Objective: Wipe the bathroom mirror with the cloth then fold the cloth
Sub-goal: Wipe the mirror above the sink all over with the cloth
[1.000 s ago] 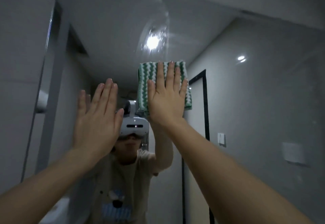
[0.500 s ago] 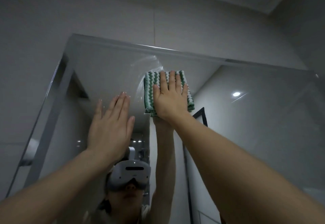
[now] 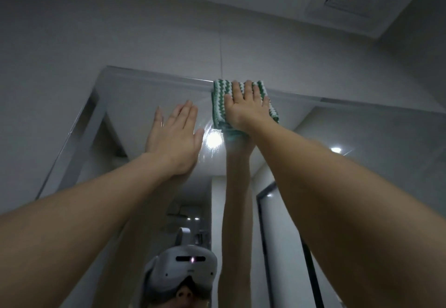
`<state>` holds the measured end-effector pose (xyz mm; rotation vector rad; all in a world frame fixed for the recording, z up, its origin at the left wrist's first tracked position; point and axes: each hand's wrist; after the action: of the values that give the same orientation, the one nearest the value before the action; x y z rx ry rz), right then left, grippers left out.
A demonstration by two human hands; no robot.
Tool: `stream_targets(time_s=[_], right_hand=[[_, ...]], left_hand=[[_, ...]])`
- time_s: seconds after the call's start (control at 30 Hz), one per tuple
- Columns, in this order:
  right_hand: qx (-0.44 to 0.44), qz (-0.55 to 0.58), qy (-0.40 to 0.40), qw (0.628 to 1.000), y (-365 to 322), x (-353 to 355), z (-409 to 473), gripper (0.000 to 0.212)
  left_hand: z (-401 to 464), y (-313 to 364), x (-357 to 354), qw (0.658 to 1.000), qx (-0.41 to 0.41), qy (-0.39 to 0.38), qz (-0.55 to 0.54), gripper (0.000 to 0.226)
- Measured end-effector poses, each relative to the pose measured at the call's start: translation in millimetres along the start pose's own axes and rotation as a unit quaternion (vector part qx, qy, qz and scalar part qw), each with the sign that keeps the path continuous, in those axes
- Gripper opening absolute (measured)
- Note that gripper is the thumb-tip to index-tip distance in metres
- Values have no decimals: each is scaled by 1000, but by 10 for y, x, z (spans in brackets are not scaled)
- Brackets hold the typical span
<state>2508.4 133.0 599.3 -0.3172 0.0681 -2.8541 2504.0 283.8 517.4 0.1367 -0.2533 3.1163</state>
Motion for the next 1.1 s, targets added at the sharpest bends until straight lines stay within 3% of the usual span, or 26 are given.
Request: stream_targets(time_s=[0.43, 0.83, 1.1], right_hand=[[28, -10, 4, 1000, 123, -34, -310, 55], [22, 6, 19, 1000, 393, -333, -1622, 54], [11, -16, 22, 1000, 487, -606, -2760, 55]], left_hand=[[-318, -37, -33, 1000, -1, 10, -17, 57], [-1388, 291, -160, 999, -20, -17, -36, 61], [-2328, 361, -279, 995, -86, -17, -36, 62]])
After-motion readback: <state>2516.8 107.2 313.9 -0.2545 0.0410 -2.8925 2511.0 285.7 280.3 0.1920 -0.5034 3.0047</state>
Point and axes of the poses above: each hand's wrist, its own z-axis towards the middle knuckle, its own x-axis out of the back of the hand, y = z × x
